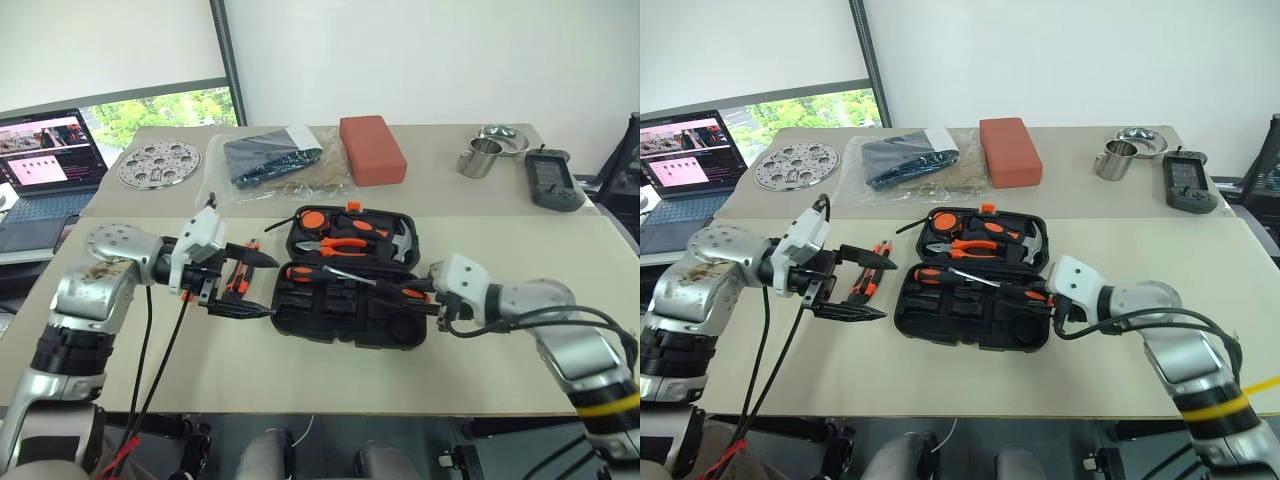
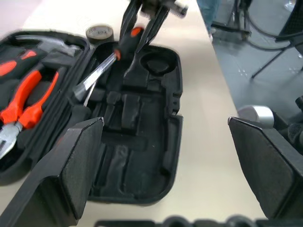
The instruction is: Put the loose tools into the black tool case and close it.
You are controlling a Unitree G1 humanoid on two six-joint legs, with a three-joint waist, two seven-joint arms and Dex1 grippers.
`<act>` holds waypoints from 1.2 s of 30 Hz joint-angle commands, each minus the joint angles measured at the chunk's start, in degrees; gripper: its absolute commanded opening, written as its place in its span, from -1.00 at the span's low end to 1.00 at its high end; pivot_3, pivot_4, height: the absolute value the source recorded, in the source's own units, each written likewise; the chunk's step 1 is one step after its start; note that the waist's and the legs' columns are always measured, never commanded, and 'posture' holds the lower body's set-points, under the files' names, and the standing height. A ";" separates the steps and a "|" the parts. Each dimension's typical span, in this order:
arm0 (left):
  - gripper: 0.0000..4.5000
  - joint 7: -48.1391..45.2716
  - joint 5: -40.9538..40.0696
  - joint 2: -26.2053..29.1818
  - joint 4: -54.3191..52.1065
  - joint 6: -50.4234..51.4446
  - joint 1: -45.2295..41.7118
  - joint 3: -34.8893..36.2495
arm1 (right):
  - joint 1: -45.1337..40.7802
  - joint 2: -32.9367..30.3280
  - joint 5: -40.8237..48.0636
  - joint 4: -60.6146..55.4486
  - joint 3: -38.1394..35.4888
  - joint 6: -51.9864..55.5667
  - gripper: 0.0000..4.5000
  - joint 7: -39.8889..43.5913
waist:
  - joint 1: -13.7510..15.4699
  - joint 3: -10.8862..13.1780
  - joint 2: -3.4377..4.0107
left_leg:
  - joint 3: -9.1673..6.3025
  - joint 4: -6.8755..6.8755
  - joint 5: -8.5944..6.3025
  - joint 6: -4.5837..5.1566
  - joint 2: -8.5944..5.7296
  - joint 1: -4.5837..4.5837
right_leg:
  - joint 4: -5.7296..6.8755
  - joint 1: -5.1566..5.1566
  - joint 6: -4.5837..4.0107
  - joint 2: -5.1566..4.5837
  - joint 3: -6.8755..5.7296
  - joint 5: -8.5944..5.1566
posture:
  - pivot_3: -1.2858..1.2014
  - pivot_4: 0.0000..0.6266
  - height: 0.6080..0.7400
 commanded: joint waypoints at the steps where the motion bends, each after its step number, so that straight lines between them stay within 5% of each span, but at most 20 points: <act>1: 1.00 2.71 -2.53 0.84 -4.11 1.63 0.77 2.56 | -3.17 -0.19 -2.27 4.55 1.11 -6.78 -0.57 4.09 | 0.12 0.00 0.00 | 0.00 -0.01 0.00 0.00 0.02 0.00 | -0.01 0.00 0.00 0.01 -0.01 0.00 | 0.03 -0.52 1.00; 12: 1.00 5.53 -3.70 3.18 -6.94 2.22 3.96 3.66 | -12.34 3.27 -9.33 19.99 6.27 -17.68 -0.57 9.97 | -0.13 0.05 -0.01 | 0.21 0.01 0.02 -0.04 0.53 0.16 | 0.02 0.04 -0.05 0.33 0.00 0.01 | 0.03 -0.52 1.00; 27: 1.00 6.45 -3.68 4.27 -7.22 1.06 4.37 3.67 | -13.02 4.79 -10.34 20.09 6.90 -12.86 -0.57 12.08 | -0.03 0.05 0.00 | 0.40 0.01 0.02 -0.06 0.65 0.21 | 0.10 -0.01 -0.12 0.35 0.03 0.00 | 0.03 -0.52 1.00; 29: 1.00 6.34 -3.55 4.16 -6.85 0.77 4.12 3.50 | -12.58 4.57 -9.75 19.21 6.67 -12.57 -0.12 12.75 | 0.03 0.05 0.00 | 0.42 0.01 0.01 -0.06 0.65 0.21 | 0.10 -0.01 -0.12 0.34 0.03 0.00 | 0.03 -0.52 1.00; 33: 1.00 6.18 -3.39 3.97 -6.40 0.44 3.74 3.15 | -12.16 4.96 -7.72 17.61 4.29 -11.69 0.46 11.63 | 0.19 0.05 0.00 | 0.42 0.00 0.01 -0.06 0.64 0.18 | 0.09 -0.01 -0.12 0.33 0.01 0.00 | 0.03 -0.52 1.00; 36: 1.00 5.85 -3.34 3.81 -5.64 0.07 3.22 2.85 | -11.78 4.02 -2.69 14.30 0.25 -7.81 0.56 13.18 | 0.08 0.06 -0.01 | 0.43 -0.01 0.01 -0.07 0.67 0.18 | 0.08 -0.01 -0.12 0.34 0.01 0.00 | 0.03 -0.52 1.00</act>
